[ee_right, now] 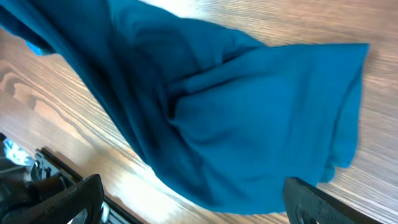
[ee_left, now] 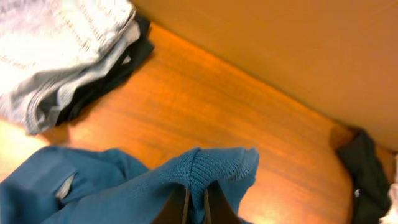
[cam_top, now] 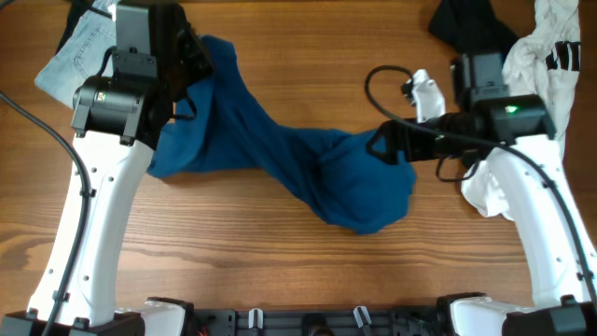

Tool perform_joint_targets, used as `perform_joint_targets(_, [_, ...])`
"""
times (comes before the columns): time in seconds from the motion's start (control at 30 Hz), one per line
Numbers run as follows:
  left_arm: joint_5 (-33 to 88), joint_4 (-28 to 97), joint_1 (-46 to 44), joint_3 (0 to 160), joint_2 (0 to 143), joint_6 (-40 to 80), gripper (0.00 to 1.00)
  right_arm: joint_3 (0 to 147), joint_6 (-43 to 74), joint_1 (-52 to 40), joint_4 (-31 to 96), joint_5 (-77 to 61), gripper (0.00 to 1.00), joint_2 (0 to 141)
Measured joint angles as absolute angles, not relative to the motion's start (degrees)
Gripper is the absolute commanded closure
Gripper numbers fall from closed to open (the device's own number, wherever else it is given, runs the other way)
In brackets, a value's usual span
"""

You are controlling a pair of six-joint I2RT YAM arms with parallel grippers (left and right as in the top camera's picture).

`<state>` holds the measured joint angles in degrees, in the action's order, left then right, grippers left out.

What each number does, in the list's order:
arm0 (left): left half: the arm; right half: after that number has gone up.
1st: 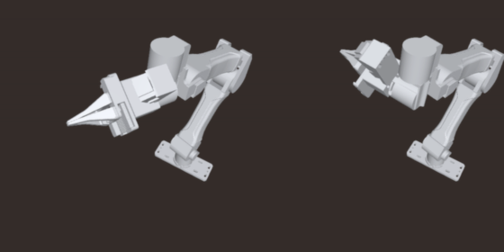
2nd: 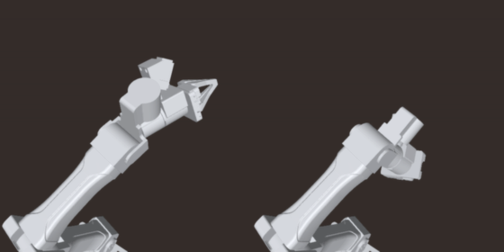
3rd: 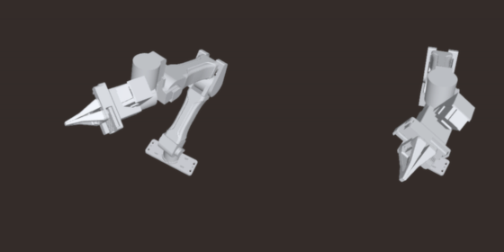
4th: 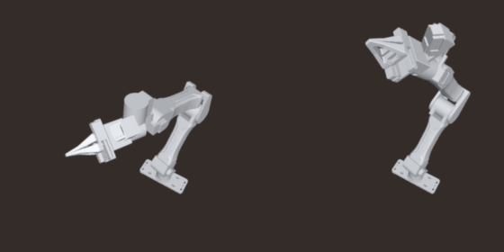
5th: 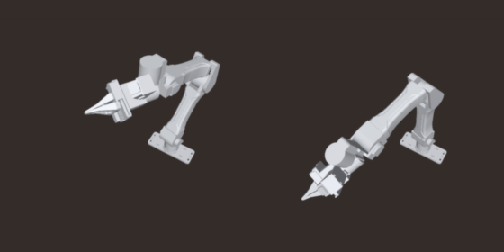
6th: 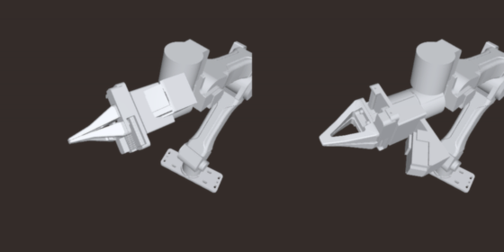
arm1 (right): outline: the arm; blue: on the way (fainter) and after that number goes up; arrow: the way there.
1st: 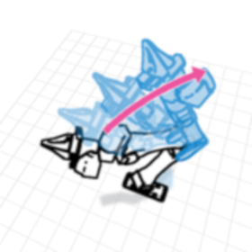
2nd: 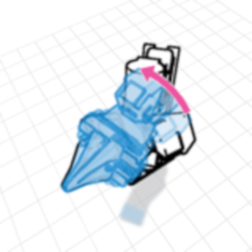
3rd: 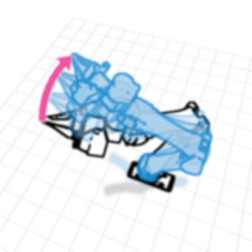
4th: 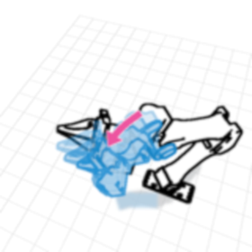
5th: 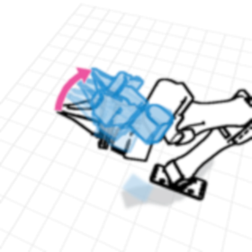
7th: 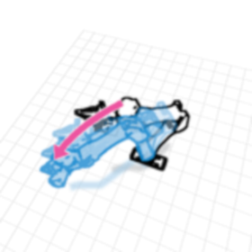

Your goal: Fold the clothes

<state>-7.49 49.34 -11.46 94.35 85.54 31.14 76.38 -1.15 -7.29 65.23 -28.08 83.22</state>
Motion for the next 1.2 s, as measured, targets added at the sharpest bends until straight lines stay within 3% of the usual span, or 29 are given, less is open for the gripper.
perform_joint_targets(0.6, [-7.2,48.1,-11.6,96.3,80.3,29.9,0.96,46.4,14.1,-8.0,41.9,-26.7,0.23,83.2])
perform_joint_targets(0.83, [-7.0,49.8,-11.6,96.3,80.3,29.8,0.96,40.1,19.0,-13.3,35.6,-24.9,0.24,83.2])
perform_joint_targets(0.9, [-6.8,50.1,-11.6,96.3,80.3,29.8,0.96,39.9,20.3,-14.8,33.8,-23.9,0.33,83.4])
perform_joint_targets(1.0, [-6.6,50.6,-11.6,96.3,80.3,29.8,0.96,39.8,22.3,-16.0,31.4,-22.8,0.55,83.7])
perform_joint_targets(1.07, [-6.5,51.0,-11.6,96.3,80.3,29.8,0.96,39.8,23.2,-16.2,30.1,-22.4,0.92,84.1])
perform_joint_targets(1.2, [-6.5,51.5,-11.6,96.3,80.3,29.8,0.96,39.8,24.7,-16.2,27.9,-21.4,0.96,84.3])
